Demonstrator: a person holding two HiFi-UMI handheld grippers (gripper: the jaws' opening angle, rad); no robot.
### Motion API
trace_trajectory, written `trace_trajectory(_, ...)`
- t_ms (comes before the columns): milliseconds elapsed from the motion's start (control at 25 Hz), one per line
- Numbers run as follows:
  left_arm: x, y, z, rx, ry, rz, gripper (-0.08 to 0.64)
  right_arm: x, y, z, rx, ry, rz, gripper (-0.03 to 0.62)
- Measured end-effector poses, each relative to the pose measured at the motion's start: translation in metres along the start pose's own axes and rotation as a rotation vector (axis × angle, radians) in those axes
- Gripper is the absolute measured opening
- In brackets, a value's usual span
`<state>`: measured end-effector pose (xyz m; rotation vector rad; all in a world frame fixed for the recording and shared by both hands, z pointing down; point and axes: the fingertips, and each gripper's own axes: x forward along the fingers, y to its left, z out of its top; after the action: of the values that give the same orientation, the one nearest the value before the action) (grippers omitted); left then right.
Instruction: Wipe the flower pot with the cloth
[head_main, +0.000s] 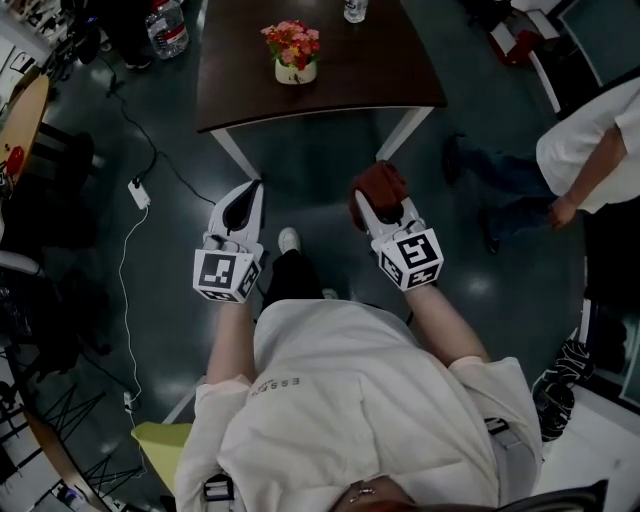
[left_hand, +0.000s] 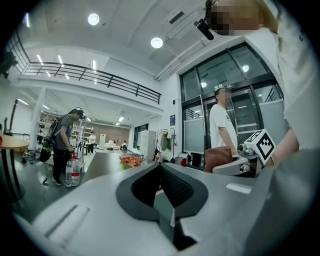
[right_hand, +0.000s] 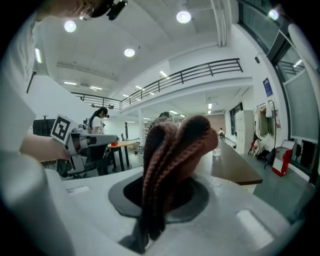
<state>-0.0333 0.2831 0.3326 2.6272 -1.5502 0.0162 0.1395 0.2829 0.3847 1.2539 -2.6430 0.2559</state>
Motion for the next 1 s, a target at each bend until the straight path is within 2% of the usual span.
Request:
trace_trajectory(320,0.1,0.077,-0.014,-0.03,0.028,-0.045,0.018,0.107,-0.042,0.014,-0.045,0.03,0.036,0.044)
trace_trajectory(520,0.174,0.134,-0.012,-0.04,0.065,-0.123,0.018,0.191,-0.091,0.037,-0.027,0.07,-0.021,0.044)
trace_trajectory(680,0.219,0.172,-0.016,-0.015,0.099,-0.18,0.018,0.247,-0.125,0.043,0.011,0.115,-0.077,0.044)
trace_trajectory(840,0.251,0.192,-0.025,0.028,0.122,-0.205,0.018,0.282,-0.142,0.033,0.066,0.165,-0.094,0.044)
trace_trajectory(1000,0.275,0.195,-0.046,0.034,0.16,-0.242,0.018,0.307,-0.149,0.0,0.067,0.268,-0.054,0.044)
